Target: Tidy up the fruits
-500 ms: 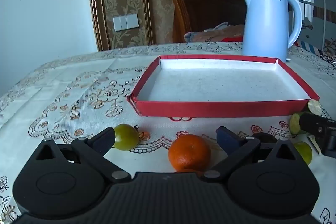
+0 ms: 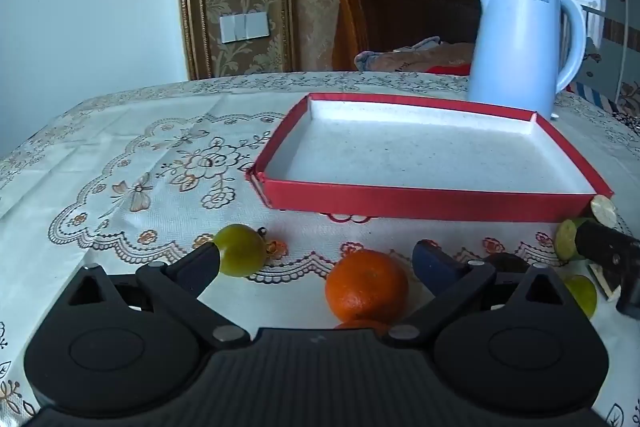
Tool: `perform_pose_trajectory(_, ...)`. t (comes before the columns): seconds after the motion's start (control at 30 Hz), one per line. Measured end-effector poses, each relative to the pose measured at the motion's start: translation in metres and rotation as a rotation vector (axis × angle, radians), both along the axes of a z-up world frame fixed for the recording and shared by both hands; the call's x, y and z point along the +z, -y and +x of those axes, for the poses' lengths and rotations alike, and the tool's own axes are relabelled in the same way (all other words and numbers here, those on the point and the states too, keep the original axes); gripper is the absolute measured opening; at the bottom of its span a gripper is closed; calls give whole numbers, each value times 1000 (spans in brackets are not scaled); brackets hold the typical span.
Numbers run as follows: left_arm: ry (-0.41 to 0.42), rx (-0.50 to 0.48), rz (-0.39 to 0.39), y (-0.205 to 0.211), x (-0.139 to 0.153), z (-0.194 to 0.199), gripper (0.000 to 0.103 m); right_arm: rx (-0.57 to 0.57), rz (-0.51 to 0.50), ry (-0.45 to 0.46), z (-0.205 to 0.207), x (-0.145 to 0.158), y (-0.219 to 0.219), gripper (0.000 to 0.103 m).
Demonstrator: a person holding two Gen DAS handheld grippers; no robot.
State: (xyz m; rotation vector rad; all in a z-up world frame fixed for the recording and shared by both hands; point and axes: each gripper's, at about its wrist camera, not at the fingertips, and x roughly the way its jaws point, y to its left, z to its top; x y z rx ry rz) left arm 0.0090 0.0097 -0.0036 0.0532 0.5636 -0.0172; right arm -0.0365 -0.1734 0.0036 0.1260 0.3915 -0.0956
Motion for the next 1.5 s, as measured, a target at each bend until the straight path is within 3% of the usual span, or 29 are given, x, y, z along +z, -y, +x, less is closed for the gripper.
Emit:
perform_pose_trajectory(0.2, -33, 19, -49, -8, -1, 4, 103, 7, 25, -2, -4, -2, 4, 103)
perform_pose_trajectory(1.5, -42, -13, -47, -4, -2, 4, 103, -21, 16, 24, -10, -2, 3, 103)
